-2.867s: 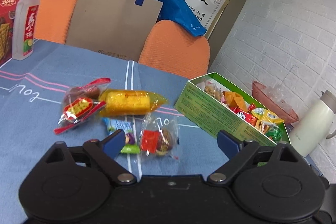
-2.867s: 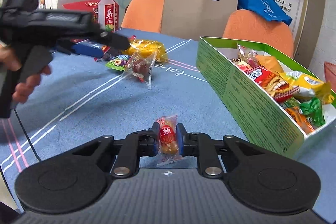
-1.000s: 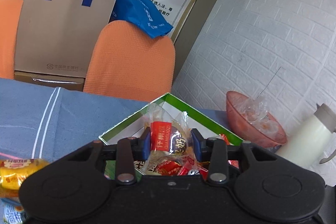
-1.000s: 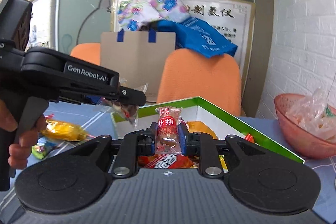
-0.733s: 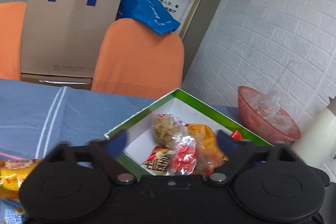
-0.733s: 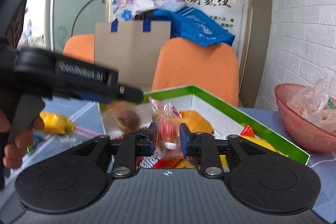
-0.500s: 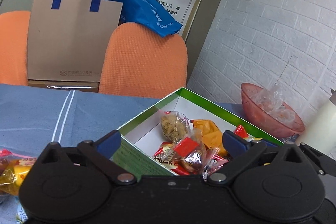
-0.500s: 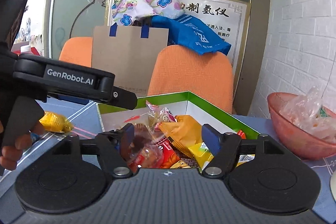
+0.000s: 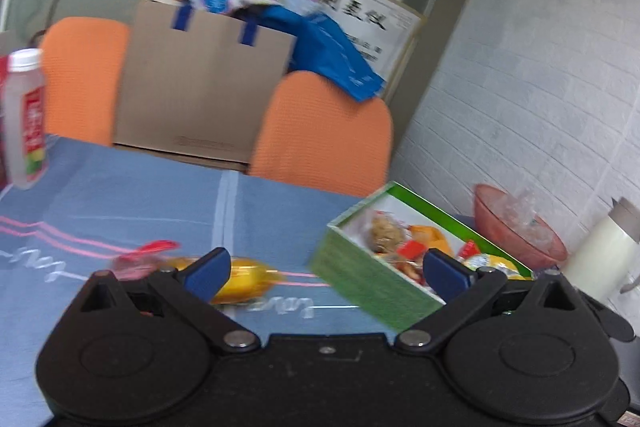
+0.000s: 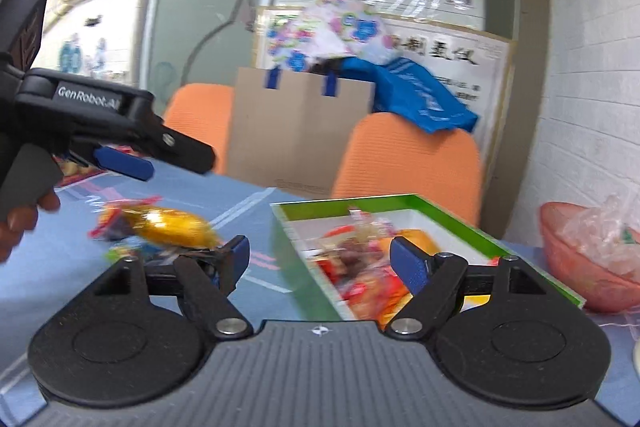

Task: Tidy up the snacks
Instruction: 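Grasp the blue-and-green plum sachet with the left gripper, then carry the plum sachet into the green box and open the left gripper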

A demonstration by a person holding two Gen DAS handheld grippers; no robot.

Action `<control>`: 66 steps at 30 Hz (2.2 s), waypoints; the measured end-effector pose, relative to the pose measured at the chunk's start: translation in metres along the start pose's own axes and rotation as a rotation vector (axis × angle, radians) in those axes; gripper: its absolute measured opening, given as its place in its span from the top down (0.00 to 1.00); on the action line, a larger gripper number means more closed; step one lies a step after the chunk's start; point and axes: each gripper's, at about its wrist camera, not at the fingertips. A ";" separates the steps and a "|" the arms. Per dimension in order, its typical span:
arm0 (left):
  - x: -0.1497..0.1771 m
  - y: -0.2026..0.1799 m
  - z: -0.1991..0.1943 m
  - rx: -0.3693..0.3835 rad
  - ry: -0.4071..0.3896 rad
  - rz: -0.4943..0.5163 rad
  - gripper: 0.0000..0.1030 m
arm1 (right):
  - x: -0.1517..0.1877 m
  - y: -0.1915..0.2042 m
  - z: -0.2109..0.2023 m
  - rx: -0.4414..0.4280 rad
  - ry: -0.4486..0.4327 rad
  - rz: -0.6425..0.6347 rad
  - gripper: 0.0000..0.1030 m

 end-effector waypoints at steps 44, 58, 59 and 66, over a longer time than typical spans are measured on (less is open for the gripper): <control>0.044 0.023 0.014 0.104 0.153 -0.141 0.00 | 0.019 0.074 0.045 -0.232 0.153 0.142 0.70; 0.037 -0.122 0.068 0.373 0.176 0.008 0.00 | 0.010 -0.029 -0.026 0.071 -0.007 0.166 0.70; 0.040 -0.130 0.073 0.386 0.183 0.013 0.00 | 0.011 -0.036 -0.029 0.090 -0.007 0.168 0.70; 0.059 -0.167 0.107 0.422 0.206 0.046 0.00 | 0.025 -0.072 -0.038 0.182 0.004 0.201 0.69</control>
Point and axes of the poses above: each gripper's, at about its wrist camera, not at the fingertips, and z roughly the way its jaws point, y to its left, x to its underside, and after that the axes turned 10 degrees about -y, right-handed
